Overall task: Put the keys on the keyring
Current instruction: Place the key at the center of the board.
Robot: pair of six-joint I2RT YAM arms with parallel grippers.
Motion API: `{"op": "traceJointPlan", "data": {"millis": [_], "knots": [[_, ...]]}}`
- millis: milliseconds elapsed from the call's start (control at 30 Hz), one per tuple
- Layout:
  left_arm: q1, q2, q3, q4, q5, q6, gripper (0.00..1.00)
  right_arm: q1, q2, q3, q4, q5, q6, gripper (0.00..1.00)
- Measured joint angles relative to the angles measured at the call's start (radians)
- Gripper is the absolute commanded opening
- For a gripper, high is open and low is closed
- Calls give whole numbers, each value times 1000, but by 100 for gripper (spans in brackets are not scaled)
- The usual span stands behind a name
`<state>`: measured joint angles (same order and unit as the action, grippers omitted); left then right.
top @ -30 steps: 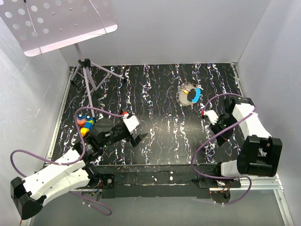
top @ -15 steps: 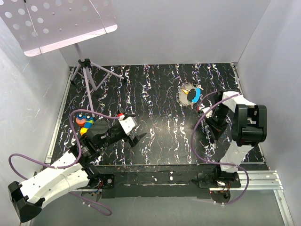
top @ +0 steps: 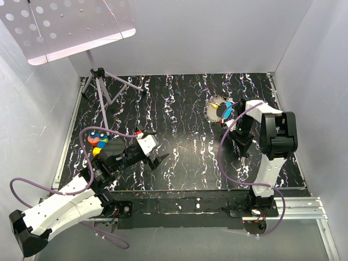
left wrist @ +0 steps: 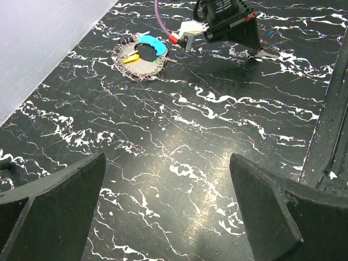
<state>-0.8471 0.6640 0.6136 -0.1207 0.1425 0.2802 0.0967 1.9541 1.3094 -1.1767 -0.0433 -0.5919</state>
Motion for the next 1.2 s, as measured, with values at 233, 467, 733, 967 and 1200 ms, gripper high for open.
{"op": "traceJointPlan", "data": {"millis": [233,467,733,967,1200], "knots": [[0,1,0,0,0,0,98,19,40,40,-4,7,16,1],[0,3,0,0,0,0,98,36,50,45,-22,7,21,1],[0,3,0,0,0,0,98,42,50,45,-25,7,22,1],[0,3,0,0,0,0,98,48,50,48,-25,2,31,2],[0,3,0,0,0,0,98,53,50,63,-25,-8,37,4]]}}
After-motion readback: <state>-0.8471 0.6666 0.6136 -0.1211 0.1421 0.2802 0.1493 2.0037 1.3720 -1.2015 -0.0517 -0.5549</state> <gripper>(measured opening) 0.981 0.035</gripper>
